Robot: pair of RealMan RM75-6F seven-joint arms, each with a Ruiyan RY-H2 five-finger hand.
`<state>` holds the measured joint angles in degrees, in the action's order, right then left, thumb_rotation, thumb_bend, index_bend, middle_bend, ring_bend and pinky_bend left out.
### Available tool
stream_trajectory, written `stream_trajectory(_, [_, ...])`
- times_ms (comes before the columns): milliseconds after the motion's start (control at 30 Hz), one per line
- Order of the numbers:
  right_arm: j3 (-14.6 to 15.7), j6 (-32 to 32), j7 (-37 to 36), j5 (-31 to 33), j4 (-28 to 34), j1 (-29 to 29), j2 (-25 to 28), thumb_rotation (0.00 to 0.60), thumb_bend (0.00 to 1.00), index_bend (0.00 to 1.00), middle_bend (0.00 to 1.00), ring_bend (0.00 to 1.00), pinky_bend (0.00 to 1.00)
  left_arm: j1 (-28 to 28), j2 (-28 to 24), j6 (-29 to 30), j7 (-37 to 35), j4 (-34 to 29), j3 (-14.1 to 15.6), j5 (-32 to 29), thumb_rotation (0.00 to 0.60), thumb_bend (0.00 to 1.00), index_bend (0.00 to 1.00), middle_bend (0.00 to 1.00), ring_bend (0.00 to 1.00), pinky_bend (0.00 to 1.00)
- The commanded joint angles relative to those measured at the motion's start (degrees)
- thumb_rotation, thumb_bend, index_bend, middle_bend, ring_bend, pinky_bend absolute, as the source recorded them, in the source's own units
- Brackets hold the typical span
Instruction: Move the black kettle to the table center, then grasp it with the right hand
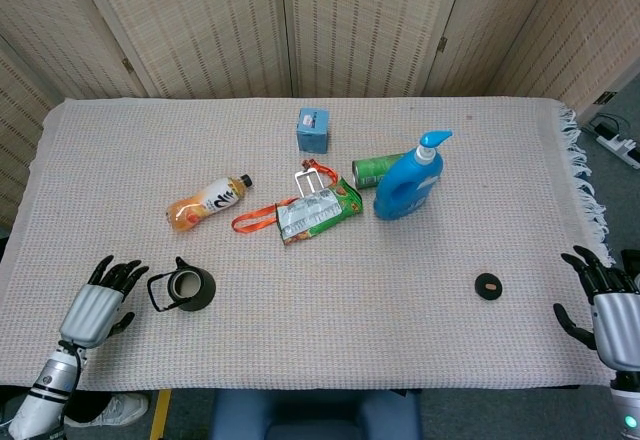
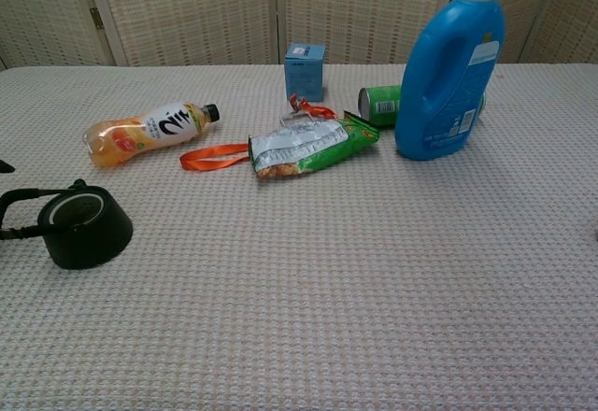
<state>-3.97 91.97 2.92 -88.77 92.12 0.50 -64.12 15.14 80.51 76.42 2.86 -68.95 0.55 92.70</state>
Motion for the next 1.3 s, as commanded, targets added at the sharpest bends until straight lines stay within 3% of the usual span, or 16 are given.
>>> stream_trajectory(33, [-0.02, 0.08, -0.13, 0.07, -0.02, -0.1, 0.02, 0.6, 0.31, 0.19, 0.18, 0.3, 0.27, 0.91, 1.17, -0.15, -0.59, 1.14, -0.27, 0.44, 0.6, 0.23, 0.15, 0.09, 0.14, 0.07])
stream_trajectory(300, [-0.02, 0.63, -0.49, 0.46, -0.21, -0.73, 0.11, 0.6, 0.31, 0.19, 0.18, 0.3, 0.27, 2.89, 3.82, -0.62, -2.3, 3.53, -0.64, 0.92, 0.6, 0.24, 0.23, 0.12, 0.17, 0.08])
stream_trajectory(533, [-0.15, 0.7, -0.63, 0.69, -0.27, -0.91, 0.1, 0.6, 0.31, 0.19, 0.18, 0.3, 0.27, 3.26, 4.46, 0.93, -5.49, 4.02, -0.53, 1.43, 0.6, 0.26, 0.38, 0.17, 0.21, 0.09])
stream_trajectory(1133, [-0.34, 0.69, -1.38, 0.74, -0.69, -1.05, 0.02, 0.6, 0.31, 0.19, 0.18, 0.3, 0.27, 5.38, 5.42, 1.97, -9.09, 2.49, -0.27, 2.81, 0.6, 0.28, 0.44, 0.21, 0.24, 0.1])
stream_trajectory(1300, [-0.37, 0.71, -1.8, 0.81, -0.94, -1.15, 0.05, 0.6, 0.31, 0.19, 0.18, 0.3, 0.27, 6.34, 6.06, 2.28, -9.15, 2.31, -0.48, 3.44, 0.6, 0.37, 0.48, 0.22, 0.24, 0.1])
